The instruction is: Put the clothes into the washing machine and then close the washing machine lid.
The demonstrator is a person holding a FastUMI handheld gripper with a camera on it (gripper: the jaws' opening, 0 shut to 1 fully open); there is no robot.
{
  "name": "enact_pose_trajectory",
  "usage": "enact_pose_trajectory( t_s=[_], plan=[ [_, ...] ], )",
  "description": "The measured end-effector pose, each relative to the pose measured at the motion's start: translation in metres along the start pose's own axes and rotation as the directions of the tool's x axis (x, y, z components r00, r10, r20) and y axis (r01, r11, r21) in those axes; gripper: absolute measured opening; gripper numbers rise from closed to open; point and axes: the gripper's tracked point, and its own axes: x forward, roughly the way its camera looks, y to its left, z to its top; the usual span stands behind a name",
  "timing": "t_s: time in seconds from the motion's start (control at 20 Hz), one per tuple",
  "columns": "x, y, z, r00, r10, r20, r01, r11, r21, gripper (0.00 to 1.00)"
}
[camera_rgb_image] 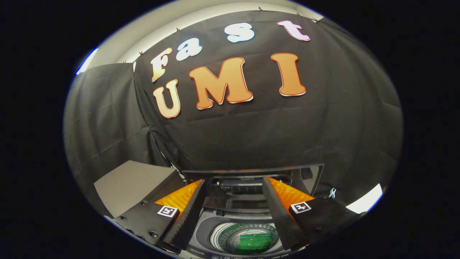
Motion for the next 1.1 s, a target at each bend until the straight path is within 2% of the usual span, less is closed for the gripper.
enact_pose_trajectory(
  t_s=[0.3, 0.7, 0.95, 1.1],
  plan=[
    [0.060, -0.002, 0.021, 0.999, -0.015, -0.031, 0.014, 0.999, -0.039, 0.99],
    [0.147, -0.009, -0.024, 0.980, -0.068, -0.188, 0.062, 0.997, -0.039, 0.99],
    [0.174, -0.015, -0.023, 0.981, -0.105, -0.163, 0.096, 0.993, -0.062, 0.99],
    [0.165, -0.015, -0.030, 0.978, -0.102, -0.182, 0.092, 0.994, -0.061, 0.99]
  ],
)
